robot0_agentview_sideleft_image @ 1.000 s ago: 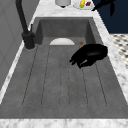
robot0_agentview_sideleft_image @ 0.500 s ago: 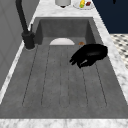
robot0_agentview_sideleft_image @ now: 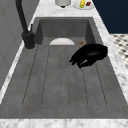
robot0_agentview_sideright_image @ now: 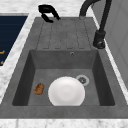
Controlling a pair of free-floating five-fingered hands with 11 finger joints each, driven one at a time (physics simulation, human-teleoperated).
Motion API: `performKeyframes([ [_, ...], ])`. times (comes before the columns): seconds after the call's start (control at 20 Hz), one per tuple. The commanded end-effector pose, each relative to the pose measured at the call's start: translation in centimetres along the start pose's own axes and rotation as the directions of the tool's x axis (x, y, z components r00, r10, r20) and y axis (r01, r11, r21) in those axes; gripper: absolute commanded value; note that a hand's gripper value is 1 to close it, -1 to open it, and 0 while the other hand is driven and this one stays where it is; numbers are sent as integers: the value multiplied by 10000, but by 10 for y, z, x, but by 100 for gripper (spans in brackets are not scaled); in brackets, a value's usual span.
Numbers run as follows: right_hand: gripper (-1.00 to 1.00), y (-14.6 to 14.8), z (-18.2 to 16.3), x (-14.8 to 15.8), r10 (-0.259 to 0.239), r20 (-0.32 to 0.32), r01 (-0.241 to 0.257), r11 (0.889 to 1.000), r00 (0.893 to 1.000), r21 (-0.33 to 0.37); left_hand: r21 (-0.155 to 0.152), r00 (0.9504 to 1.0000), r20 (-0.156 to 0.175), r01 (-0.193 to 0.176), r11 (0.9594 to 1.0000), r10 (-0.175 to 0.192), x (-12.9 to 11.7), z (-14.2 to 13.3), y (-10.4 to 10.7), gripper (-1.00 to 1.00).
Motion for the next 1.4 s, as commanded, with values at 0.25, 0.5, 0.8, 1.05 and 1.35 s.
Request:
performKeyframes([
  [0.25, -100, -73, 16, -39, -427, 172, 424, 9989, 9989, 199, 0, 10000, 0, 0, 10000, 0, 0, 0, 0, 0],
  [0.5, -100, -116, 19, -57, -525, 214, 519, 9982, 9984, 287, 0, 10000, 0, 0, 10000, 0, 0, 0, 0, 0],
  [0.8, -100, -144, 18, -74, -810, 457, 810, 9967, 9957, 13, 0, 10000, 0, 0, 10000, 0, 0, 0, 0, 0],
  [1.05, -100, -143, 16, -84, -873, 579, 849, 9955, 9945, 427, 0, 10000, 0, 0, 10000, 0, 0, 0, 0, 0],
  [1.35, -100, -100, -29, -102, -282, 1108, 264, 9995, 9934, 177, 0, 10000, 0, 0, 10000, 0, 0, 0, 0, 0],
])
